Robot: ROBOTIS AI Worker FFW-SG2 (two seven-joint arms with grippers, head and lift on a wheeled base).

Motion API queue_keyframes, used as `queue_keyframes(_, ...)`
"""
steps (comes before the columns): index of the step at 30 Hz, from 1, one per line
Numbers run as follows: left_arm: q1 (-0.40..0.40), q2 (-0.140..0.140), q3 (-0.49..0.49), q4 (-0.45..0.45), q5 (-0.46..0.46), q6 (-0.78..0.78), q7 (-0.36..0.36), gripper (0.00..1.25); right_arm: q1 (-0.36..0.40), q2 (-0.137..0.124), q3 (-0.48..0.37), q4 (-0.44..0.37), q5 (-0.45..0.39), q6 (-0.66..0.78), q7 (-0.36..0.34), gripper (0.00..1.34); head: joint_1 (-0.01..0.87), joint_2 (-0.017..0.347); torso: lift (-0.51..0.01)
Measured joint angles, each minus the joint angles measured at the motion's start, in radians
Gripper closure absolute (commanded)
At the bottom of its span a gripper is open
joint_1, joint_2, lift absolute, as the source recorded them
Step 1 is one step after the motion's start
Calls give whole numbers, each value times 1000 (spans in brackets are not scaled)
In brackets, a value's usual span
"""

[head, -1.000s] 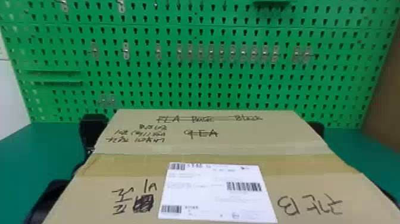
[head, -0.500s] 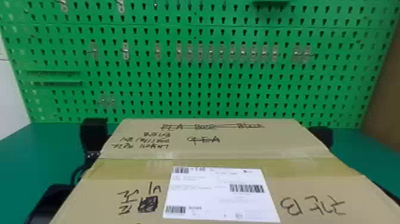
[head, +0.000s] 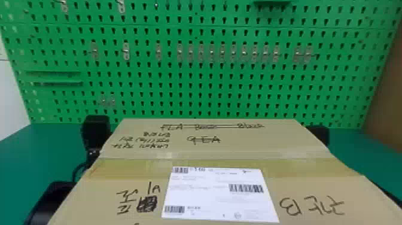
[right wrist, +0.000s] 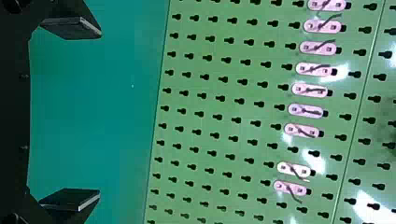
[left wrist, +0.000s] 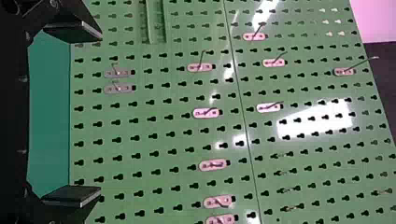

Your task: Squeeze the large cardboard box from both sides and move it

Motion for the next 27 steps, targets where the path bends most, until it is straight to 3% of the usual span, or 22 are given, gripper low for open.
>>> queue_keyframes(15, 2, 5, -27, 3, 8, -1, 0, 127, 10, -5, 16, 0, -17, -1, 0, 101, 398, 51, -209)
queue_keyframes(27, 0, -3, -35, 5, 15, -3, 0, 127, 13, 30, -1, -1, -23, -2, 0, 101, 398, 51, -209)
